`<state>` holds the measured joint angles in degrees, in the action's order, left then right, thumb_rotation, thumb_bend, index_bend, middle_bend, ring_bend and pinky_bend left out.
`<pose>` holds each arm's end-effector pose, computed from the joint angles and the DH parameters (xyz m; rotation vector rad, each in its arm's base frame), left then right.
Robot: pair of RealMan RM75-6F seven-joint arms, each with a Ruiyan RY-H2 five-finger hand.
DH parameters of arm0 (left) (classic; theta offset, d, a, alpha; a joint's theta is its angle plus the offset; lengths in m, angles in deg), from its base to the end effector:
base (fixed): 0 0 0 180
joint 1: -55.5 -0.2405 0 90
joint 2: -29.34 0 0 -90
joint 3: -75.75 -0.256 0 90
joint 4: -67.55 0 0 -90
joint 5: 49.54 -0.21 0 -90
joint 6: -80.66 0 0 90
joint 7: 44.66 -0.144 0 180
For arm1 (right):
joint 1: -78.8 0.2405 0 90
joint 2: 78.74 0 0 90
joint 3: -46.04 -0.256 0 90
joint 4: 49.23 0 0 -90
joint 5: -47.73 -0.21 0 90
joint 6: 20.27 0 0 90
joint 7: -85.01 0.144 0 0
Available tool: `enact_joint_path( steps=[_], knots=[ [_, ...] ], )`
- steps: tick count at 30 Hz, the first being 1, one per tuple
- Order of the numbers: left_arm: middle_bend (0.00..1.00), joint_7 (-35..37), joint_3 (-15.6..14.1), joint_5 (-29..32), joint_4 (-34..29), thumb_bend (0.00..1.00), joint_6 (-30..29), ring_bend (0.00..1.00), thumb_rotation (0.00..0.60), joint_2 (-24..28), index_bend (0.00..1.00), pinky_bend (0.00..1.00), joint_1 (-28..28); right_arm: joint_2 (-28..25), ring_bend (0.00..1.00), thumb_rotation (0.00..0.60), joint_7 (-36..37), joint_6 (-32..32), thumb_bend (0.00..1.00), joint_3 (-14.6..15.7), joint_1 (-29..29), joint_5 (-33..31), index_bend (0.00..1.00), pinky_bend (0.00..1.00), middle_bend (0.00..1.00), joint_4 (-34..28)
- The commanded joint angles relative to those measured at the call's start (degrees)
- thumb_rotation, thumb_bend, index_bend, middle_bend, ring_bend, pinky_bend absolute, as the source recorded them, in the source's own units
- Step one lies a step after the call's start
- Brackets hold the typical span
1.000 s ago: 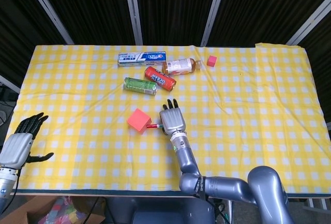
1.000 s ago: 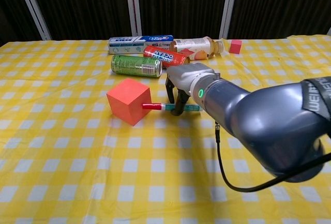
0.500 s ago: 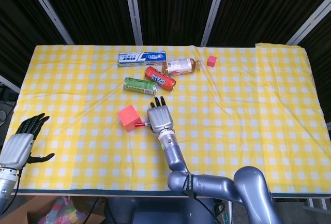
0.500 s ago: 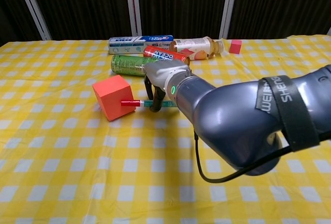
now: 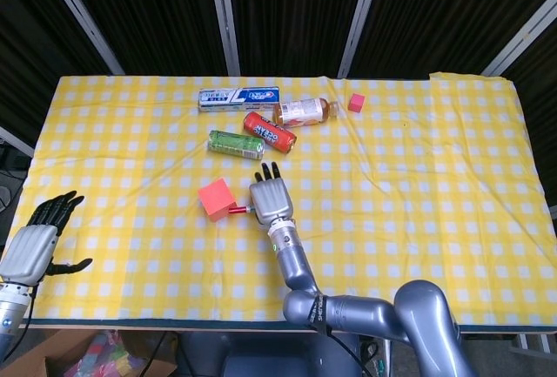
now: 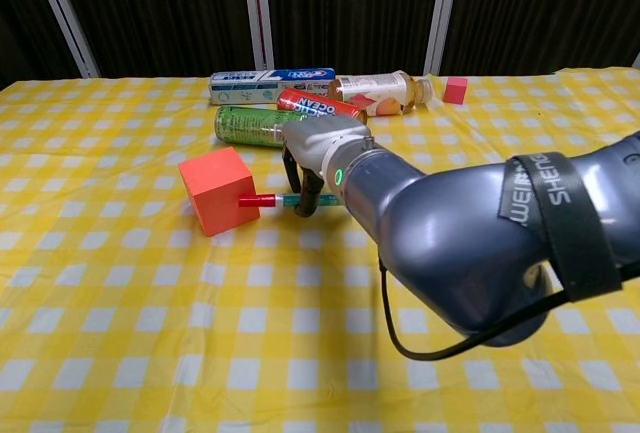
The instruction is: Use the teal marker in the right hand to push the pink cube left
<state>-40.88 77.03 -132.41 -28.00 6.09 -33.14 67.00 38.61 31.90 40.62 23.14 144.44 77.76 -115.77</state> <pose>-0.2992 0.2071 0.1377 -1.4923 -1.0846 -0.8955 -0.0101 -0.3643 -0.1272 1.8117 -0.9140 0.7269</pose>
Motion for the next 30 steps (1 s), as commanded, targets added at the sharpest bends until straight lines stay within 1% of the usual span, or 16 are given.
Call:
enact_joint_path(
  steps=[1, 4, 6, 8, 9, 14, 17, 20, 24, 30],
  knots=[
    [0.00, 0.04, -0.01, -0.10, 0.06, 0.00, -0.14, 0.00, 0.600, 0.01, 0.00, 0.00, -0.06, -2.40, 0.00, 0.600, -0.78, 2.17, 0.46, 1.52, -2.07, 0.52, 0.65, 0.00, 0.24, -3.04],
    [0.00, 0.04, -0.07, -0.17, 0.07, 0.00, -0.14, 0.00, 0.600, 0.04, 0.00, 0.00, -0.07, -4.81, 0.00, 0.600, -1.01, 4.12, 0.46, 2.47, -3.82, 1.25, 0.65, 0.00, 0.24, -6.15],
    [0.00, -0.36, -0.12, -0.29, 0.12, 0.00, -0.29, 0.00, 0.600, -0.01, 0.00, 0.00, -0.11, -9.17, 0.00, 0.600, -1.24, 7.20, 0.46, 4.19, -6.73, 2.68, 0.65, 0.00, 0.24, -11.56],
    [0.00, -0.93, -0.15, -0.24, 0.10, 0.00, -0.45, 0.00, 0.600, -0.15, 0.00, 0.00, -0.20, -14.24, 0.00, 0.600, -0.43, 8.52, 0.46, 6.43, -9.72, 4.73, 0.65, 0.00, 0.24, -17.94],
    [0.00, -1.12, -0.18, -0.23, 0.06, 0.00, -0.51, 0.00, 0.600, -0.19, 0.00, 0.00, -0.24, -15.81, 0.00, 0.600, 0.06, 8.51, 0.46, 7.08, -10.59, 5.33, 0.65, 0.00, 0.24, -19.64],
    [0.00, -1.97, -0.28, -0.31, 0.03, 0.00, -0.82, 0.00, 0.600, -0.37, 0.00, 0.00, -0.41, -21.90, 0.00, 0.600, 1.89, 8.64, 0.46, 10.09, -14.14, 7.38, 0.65, 0.00, 0.24, -24.06],
    [0.00, -2.36, -0.25, -0.32, 0.03, 0.00, -1.04, 0.00, 0.600, -0.55, 0.00, 0.00, -0.48, -24.18, 0.00, 0.600, 3.34, 9.26, 0.46, 11.33, -16.08, 8.22, 0.65, 0.00, 0.24, -24.79],
    [0.00, -2.90, -0.30, -0.29, 0.02, 0.00, -1.13, 0.00, 0.600, -0.73, 0.00, 0.00, -0.55, -25.54, 0.00, 0.600, 4.91, 9.33, 0.46, 11.69, -17.50, 8.22, 0.65, 0.00, 0.24, -24.45],
    [0.00, -3.49, -0.34, -0.20, -0.12, 0.00, -1.23, 0.00, 0.600, -0.93, 0.00, 0.00, -0.64, -26.39, 0.00, 0.600, 6.33, 8.60, 0.46, 11.97, -18.54, 8.23, 0.65, 0.00, 0.24, -22.47],
    [0.00, -3.77, -0.25, 0.09, -0.08, 0.00, -1.35, 0.00, 0.600, -1.02, 0.00, 0.00, -0.75, -26.08, 0.00, 0.600, 8.23, 6.99, 0.46, 11.96, -19.53, 7.63, 0.65, 0.00, 0.24, -18.13]
  ],
)
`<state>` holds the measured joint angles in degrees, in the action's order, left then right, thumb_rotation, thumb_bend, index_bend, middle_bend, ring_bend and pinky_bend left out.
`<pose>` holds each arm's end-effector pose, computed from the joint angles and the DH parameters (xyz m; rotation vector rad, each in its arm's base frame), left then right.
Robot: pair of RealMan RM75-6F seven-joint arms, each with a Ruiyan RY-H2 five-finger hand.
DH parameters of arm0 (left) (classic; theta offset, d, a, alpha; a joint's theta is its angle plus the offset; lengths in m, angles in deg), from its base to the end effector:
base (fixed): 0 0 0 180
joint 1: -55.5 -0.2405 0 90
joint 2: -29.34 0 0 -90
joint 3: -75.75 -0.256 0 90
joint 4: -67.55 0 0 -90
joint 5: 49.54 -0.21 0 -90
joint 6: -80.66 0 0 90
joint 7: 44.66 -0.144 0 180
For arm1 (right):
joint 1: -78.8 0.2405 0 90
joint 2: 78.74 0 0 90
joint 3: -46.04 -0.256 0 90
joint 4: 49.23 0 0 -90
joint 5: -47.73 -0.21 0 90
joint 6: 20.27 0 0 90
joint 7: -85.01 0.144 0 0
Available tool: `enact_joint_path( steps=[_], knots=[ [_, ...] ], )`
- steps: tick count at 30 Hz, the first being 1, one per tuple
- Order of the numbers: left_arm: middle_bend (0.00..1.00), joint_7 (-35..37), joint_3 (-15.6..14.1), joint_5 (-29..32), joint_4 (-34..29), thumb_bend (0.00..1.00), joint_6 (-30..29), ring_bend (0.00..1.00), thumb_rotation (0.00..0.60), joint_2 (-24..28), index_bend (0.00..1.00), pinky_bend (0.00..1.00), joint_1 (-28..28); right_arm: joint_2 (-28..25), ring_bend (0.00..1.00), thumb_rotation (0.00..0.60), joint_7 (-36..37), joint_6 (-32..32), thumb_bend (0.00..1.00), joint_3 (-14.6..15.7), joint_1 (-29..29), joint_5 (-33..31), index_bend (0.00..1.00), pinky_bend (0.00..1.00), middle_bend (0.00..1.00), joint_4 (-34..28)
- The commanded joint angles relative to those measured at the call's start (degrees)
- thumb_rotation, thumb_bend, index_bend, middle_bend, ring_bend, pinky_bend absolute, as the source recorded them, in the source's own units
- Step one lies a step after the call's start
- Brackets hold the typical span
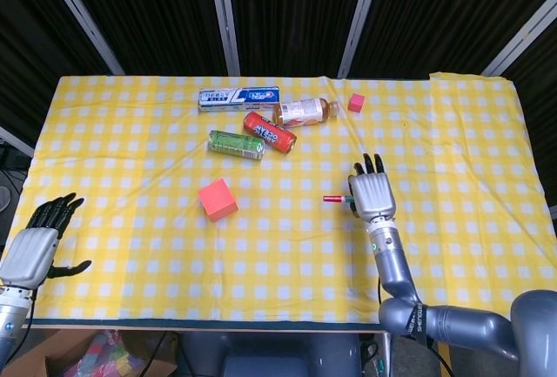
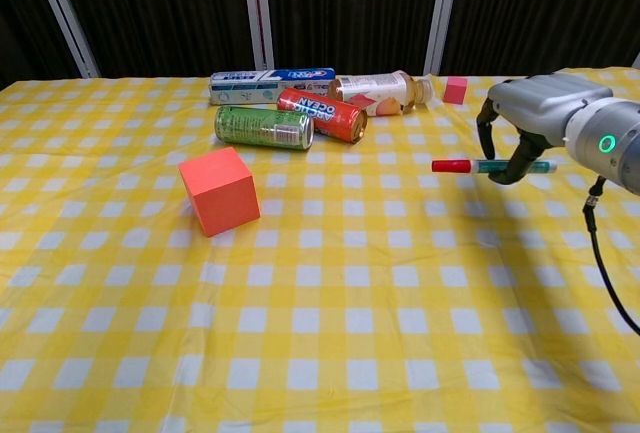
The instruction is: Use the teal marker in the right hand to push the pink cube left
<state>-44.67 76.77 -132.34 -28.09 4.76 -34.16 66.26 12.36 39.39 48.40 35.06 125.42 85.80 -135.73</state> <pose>-0.2991 0.2023 0.1342 -1.4969 -1.0408 -0.8662 -0.1617 -0.3602 -0.0017 1.6212 -0.8499 0.5983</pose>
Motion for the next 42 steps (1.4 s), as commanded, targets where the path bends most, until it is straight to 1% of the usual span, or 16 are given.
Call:
enact_joint_path(
  steps=[1, 6, 8, 11, 16, 19, 21, 24, 29, 31, 35, 38, 40, 42],
  knots=[
    [0.00, 0.02, 0.05, 0.05, 0.03, 0.00, 0.00, 0.00, 0.600, 0.00, 0.00, 0.00, 0.00, 0.29, 0.00, 0.600, 0.89, -1.15, 0.46, 0.07, -0.66, -0.71, 0.65, 0.00, 0.24, 2.77],
    [0.00, 0.46, 0.08, -0.03, 0.06, 0.00, 0.13, 0.00, 0.600, 0.10, 0.00, 0.00, 0.07, 0.70, 0.00, 0.600, 1.03, -3.05, 0.46, 0.22, -1.21, -2.35, 0.65, 0.00, 0.24, 6.03],
    [0.00, 0.64, 0.05, -0.15, 0.12, 0.00, 0.16, 0.00, 0.600, 0.14, 0.00, 0.00, 0.09, 0.83, 0.00, 0.600, 0.94, -3.59, 0.46, 0.37, -1.41, -2.70, 0.63, 0.00, 0.24, 6.83],
    [0.00, 0.77, 0.03, -0.20, 0.15, 0.00, 0.20, 0.00, 0.600, 0.18, 0.00, 0.00, 0.11, 1.07, 0.00, 0.600, 0.72, -4.01, 0.46, 0.57, -1.58, -2.82, 0.52, 0.00, 0.22, 7.57],
    [0.00, 0.85, 0.04, -0.17, 0.09, 0.00, 0.17, 0.00, 0.600, 0.19, 0.00, 0.00, 0.07, 1.20, 0.00, 0.600, -1.17, -4.13, 0.46, 1.17, -1.62, -3.46, 0.27, 0.00, 0.13, 7.77],
    [0.00, 0.80, 0.02, -0.21, 0.09, 0.00, 0.17, 0.00, 0.600, 0.17, 0.00, 0.00, 0.06, 0.92, 0.00, 0.600, -2.52, -3.79, 0.46, 1.49, -1.69, -3.88, 0.15, 0.00, 0.09, 7.05],
    [0.00, 0.80, 0.01, -0.25, 0.09, 0.00, 0.17, 0.00, 0.600, 0.18, 0.00, 0.00, 0.07, 0.53, 0.00, 0.600, -2.77, -3.26, 0.46, 1.50, -1.93, -3.77, 0.12, 0.00, 0.08, 6.04],
    [0.00, 0.87, 0.01, -0.29, 0.09, 0.00, 0.13, 0.00, 0.600, 0.21, 0.00, 0.00, 0.05, -0.55, 0.00, 0.600, -2.26, -2.10, 0.46, 1.40, -2.63, -2.95, 0.12, 0.00, 0.08, 3.60],
    [0.00, 1.01, -0.05, -0.49, 0.24, 0.00, 0.02, 0.00, 0.600, 0.24, 0.00, 0.00, 0.01, -4.60, 0.00, 0.600, 1.42, 0.90, 0.46, 2.08, -5.12, 2.53, 0.08, 0.00, 0.05, -2.95],
    [0.00, 1.06, -0.09, -0.74, 0.34, 0.00, -0.20, 0.00, 0.600, 0.20, 0.00, 0.00, -0.06, -7.53, 0.00, 0.600, 4.25, 2.78, 0.46, 2.97, -7.14, 6.27, 0.04, 0.00, 0.04, -6.64],
    [0.00, 1.30, 0.00, -1.59, 0.96, 0.00, -1.33, 0.00, 0.600, -0.20, 0.00, 0.00, -0.31, -14.42, 0.00, 0.600, 10.61, 8.81, 0.46, 6.10, -13.04, 15.02, 0.00, 0.00, 0.02, -12.73],
    [0.00, 1.31, 0.11, -2.11, 1.60, 0.00, -2.16, 0.00, 0.600, -0.65, 0.00, 0.00, -0.48, -18.50, 0.00, 0.600, 14.04, 12.79, 0.47, 8.35, -17.23, 19.08, 0.00, 0.00, 0.00, -15.52],
    [0.00, 1.02, 0.14, -2.43, 2.07, 0.00, -2.56, 0.00, 0.600, -0.98, 0.00, 0.00, -0.53, -21.36, 0.00, 0.600, 17.19, 15.10, 0.47, 10.32, -20.23, 22.67, 0.00, 0.00, 0.00, -16.44],
    [0.00, 0.62, 0.14, -2.74, 2.42, 0.00, -2.94, 0.00, 0.600, -1.30, 0.00, 0.00, -0.59, -23.59, 0.00, 0.600, 20.24, 17.44, 0.47, 12.54, -23.14, 26.84, 0.00, 0.00, 0.00, -15.46]
  ],
)
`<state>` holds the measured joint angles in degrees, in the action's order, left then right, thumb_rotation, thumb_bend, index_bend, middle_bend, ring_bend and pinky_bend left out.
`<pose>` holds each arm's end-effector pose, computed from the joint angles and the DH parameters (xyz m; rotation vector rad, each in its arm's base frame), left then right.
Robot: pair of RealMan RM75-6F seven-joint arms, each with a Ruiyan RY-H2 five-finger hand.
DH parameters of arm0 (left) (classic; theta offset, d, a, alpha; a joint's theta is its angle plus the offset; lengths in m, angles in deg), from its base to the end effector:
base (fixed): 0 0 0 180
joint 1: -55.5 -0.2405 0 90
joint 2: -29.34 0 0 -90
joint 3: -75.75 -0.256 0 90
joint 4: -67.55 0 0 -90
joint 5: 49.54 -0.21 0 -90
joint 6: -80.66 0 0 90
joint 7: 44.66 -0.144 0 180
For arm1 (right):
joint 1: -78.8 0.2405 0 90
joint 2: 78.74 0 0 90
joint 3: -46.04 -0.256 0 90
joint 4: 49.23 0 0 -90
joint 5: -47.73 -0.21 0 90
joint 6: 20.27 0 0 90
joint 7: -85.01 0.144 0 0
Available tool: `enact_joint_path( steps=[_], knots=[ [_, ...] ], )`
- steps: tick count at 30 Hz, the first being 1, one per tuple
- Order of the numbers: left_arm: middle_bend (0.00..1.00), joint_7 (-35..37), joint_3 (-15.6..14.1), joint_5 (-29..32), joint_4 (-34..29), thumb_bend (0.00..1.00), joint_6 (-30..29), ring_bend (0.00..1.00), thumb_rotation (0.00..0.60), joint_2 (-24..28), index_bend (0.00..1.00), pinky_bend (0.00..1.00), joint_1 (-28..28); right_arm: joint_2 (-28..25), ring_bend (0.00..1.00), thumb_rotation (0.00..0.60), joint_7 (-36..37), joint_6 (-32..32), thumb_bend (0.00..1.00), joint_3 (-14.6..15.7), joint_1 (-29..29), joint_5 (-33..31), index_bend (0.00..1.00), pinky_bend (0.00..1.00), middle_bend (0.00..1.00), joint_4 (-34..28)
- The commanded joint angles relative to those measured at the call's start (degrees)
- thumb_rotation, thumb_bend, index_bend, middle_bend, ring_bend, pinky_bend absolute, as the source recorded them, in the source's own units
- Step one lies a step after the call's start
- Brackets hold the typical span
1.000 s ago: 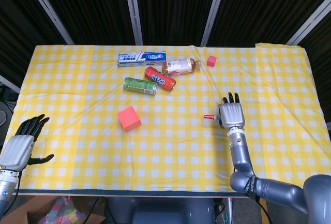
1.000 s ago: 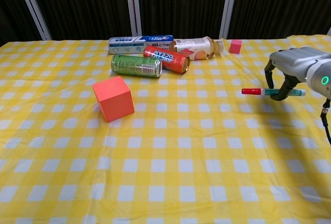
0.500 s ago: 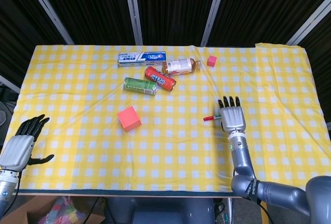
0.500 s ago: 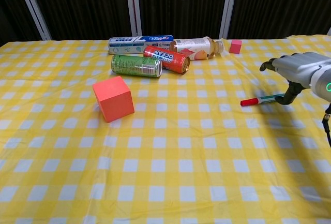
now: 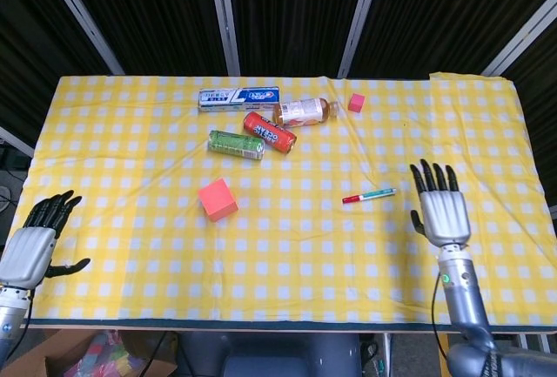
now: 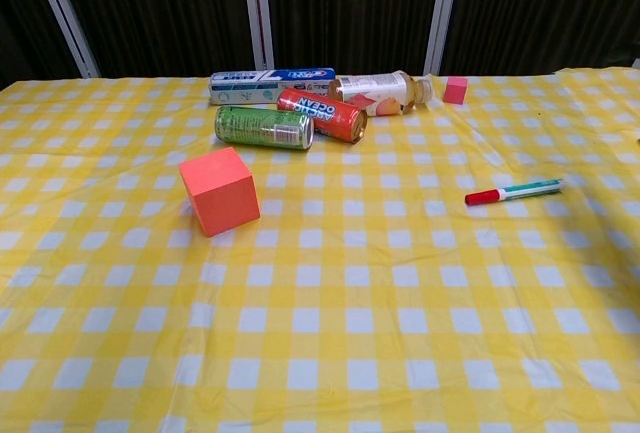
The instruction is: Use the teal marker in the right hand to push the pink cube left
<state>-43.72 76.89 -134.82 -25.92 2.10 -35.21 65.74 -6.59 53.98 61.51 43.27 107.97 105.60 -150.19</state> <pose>-0.2989 0.2017 0.1362 -1.4986 -0.9888 -0.9090 -0.2366 -0.2834 0.1050 1.4539 -0.7928 0.6957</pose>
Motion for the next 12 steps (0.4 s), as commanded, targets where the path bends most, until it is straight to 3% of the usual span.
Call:
enact_joint_path(
  steps=[1, 6, 12],
  knots=[
    [0.00, -0.63, 0.00, -0.41, 0.41, 0.00, -0.44, 0.00, 0.600, -0.37, 0.00, 0.00, -0.09, -5.25, 0.00, 0.600, 6.68, 5.23, 0.46, 5.11, -6.77, 8.30, 0.00, 0.00, 0.00, -0.33],
    [0.00, -3.01, 0.10, -1.16, 2.00, 0.00, -1.76, 0.00, 0.600, -1.45, 0.00, 0.00, -0.33, -7.21, 0.00, 0.600, 14.88, 10.09, 0.45, 8.52, -13.19, 15.37, 0.00, 0.00, 0.00, 6.25],
    [0.00, -4.49, 0.56, -0.45, 2.53, 0.00, -2.05, 0.00, 0.600, -2.12, 0.00, 0.00, -0.40, -7.46, 0.00, 0.600, 20.96, 10.07, 0.45, 8.68, -16.18, 16.90, 0.00, 0.00, 0.00, 9.94]
  ],
)
